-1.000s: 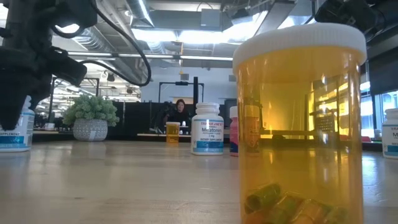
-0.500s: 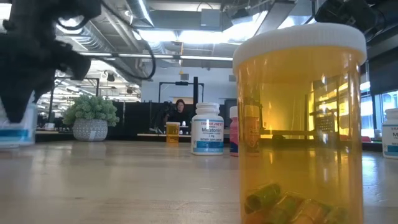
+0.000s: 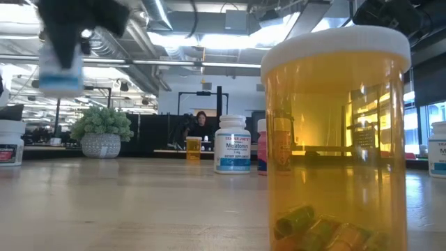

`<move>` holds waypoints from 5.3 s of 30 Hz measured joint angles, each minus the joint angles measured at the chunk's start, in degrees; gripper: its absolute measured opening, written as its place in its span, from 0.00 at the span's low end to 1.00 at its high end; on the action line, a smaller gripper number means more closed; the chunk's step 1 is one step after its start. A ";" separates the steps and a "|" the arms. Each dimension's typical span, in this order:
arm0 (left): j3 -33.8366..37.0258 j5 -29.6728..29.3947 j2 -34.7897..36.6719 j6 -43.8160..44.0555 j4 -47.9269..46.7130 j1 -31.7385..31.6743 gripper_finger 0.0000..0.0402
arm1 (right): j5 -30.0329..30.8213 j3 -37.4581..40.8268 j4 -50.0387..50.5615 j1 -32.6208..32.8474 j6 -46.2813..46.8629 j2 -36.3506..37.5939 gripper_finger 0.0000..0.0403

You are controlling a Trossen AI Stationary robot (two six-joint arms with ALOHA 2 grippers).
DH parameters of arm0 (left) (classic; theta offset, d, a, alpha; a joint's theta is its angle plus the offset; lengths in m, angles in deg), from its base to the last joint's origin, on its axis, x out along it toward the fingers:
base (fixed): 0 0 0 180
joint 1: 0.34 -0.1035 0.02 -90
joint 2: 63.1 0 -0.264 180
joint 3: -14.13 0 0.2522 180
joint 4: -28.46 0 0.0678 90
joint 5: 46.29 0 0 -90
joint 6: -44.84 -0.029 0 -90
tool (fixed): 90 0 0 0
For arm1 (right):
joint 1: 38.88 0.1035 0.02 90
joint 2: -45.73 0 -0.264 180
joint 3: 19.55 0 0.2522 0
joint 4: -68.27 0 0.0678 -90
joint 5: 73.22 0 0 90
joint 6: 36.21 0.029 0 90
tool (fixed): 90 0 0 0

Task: Pick and place medicine bottles onto shelf by color
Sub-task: Put the white medicine bottle on the shelf

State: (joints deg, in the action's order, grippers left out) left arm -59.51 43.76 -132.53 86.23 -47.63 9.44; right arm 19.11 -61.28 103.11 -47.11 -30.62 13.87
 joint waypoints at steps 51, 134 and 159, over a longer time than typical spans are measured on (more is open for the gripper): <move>-60.08 -10.87 -29.36 -46.74 7.32 -28.19 0.37 | 0.12 0.02 -7.60 0.00 7.74 -0.02 0.06; -59.95 3.94 -38.95 -63.48 15.26 -33.37 0.37 | -8.91 -37.97 1.85 -19.64 -22.63 -38.60 0.47; -59.92 -0.76 -40.06 -64.44 14.83 -34.59 0.37 | -7.35 -37.94 -5.44 -19.71 -25.27 -41.41 0.47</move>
State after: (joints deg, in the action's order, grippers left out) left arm -119.44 43.00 -172.60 21.79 -32.80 -25.15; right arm 11.76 -99.22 97.67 -66.82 -55.89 -27.53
